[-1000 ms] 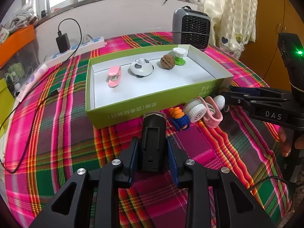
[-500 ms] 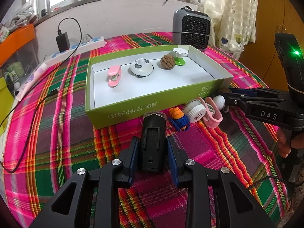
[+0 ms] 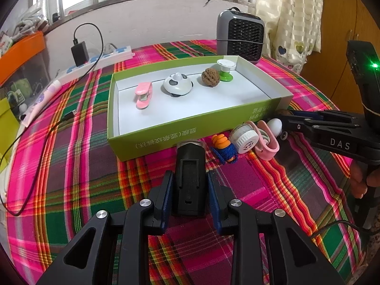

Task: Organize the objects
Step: 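Close the right gripper on the walnut while the left holds the black cylinder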

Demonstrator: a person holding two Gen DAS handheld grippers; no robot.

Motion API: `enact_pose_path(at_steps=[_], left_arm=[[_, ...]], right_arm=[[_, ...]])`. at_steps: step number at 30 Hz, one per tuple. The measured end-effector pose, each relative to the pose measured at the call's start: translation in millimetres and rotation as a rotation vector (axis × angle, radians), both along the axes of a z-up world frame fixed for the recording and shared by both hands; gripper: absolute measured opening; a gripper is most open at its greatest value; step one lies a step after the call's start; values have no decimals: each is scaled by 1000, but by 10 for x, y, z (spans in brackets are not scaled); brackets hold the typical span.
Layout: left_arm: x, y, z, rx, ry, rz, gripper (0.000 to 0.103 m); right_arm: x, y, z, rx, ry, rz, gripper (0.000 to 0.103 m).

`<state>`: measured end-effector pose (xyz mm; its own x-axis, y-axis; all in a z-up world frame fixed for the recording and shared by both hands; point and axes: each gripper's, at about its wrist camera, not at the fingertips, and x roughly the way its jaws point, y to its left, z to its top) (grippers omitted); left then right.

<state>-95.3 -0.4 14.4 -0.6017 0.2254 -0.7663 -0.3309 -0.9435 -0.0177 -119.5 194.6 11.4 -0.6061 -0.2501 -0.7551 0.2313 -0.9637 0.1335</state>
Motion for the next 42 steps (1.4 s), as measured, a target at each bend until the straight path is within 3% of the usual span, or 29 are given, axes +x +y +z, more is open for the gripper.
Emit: enact_pose_path(at_steps=[42], left_arm=[[136, 32, 91, 9, 41, 90, 25]], right_arm=[[124, -41, 47, -9, 11, 28, 31]])
